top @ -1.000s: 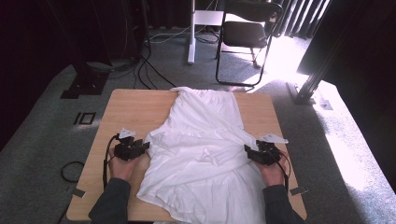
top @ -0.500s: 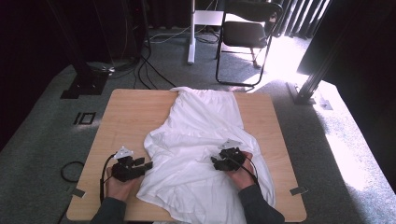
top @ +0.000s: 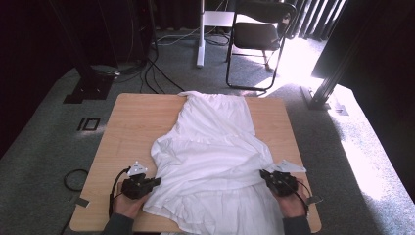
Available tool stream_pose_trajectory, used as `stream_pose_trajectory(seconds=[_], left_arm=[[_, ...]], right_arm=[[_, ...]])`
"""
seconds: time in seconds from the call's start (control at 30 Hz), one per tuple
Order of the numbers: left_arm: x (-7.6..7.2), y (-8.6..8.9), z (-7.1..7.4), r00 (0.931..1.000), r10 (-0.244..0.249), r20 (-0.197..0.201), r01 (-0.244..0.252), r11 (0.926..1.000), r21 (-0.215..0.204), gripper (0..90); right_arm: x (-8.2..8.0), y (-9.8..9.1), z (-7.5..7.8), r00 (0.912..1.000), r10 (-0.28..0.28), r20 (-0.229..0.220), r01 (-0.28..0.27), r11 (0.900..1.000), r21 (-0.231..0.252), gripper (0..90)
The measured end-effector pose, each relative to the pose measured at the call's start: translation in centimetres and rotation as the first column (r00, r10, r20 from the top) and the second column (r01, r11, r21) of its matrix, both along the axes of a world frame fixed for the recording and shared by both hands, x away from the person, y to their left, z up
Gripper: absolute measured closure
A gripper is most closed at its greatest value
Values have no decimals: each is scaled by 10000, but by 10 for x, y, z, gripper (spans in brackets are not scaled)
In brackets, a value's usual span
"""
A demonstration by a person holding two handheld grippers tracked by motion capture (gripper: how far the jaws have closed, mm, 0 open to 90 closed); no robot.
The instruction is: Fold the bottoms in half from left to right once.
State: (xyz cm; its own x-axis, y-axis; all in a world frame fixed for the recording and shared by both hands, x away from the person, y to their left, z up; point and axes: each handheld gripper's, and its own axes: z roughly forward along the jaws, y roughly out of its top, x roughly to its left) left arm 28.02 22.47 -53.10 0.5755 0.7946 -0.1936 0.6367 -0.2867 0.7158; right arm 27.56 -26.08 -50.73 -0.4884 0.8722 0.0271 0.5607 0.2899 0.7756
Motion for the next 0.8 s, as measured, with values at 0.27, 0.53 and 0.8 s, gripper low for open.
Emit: stream_pose_trajectory(seconds=[0.27,0.53,0.8], left_arm=[[-35,14,20,9986,-110,519,112,9999,-17,899],[-53,12,12,9985,-389,398,384,9992,124,838],[-36,15,19,9954,-75,955,142,9975,-692,504]], right_arm=[[-72,-52,-10,9964,-635,-558,626,9979,-186,888],[-110,-69,-28,9814,138,-1915,-141,9999,-5,872],[-84,-55,-11,9980,47,-632,-17,9988,484,472]])
